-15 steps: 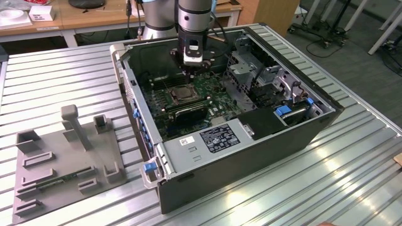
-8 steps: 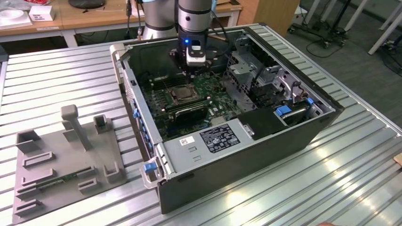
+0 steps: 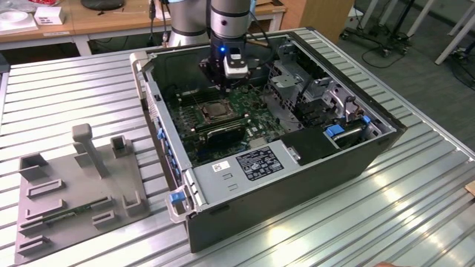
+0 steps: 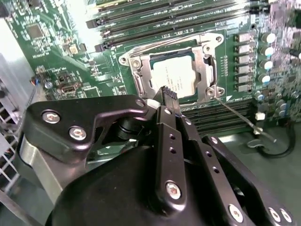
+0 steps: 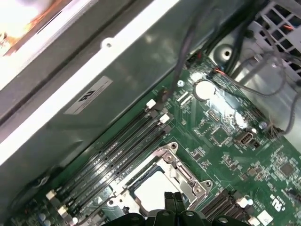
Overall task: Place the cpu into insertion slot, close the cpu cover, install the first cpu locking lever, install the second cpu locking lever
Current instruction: 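Close the cpu cover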
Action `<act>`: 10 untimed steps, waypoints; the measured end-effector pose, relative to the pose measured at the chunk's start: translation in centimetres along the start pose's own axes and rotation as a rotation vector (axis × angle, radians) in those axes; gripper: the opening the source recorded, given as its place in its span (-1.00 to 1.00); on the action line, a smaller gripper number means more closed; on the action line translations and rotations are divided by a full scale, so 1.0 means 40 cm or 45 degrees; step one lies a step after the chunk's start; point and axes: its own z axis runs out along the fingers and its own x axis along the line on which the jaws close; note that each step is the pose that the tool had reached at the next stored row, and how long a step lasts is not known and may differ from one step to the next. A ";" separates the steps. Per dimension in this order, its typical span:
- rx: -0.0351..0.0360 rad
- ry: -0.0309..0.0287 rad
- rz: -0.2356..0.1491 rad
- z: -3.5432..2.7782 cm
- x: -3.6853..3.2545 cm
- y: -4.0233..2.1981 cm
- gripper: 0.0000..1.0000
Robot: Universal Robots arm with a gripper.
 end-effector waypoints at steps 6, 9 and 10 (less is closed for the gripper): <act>-0.0009 0.0019 -0.111 0.001 0.000 0.000 -0.80; -0.0014 0.0030 -0.171 0.002 0.000 0.000 -0.80; -0.0016 0.0033 -0.191 0.002 0.000 0.000 -0.80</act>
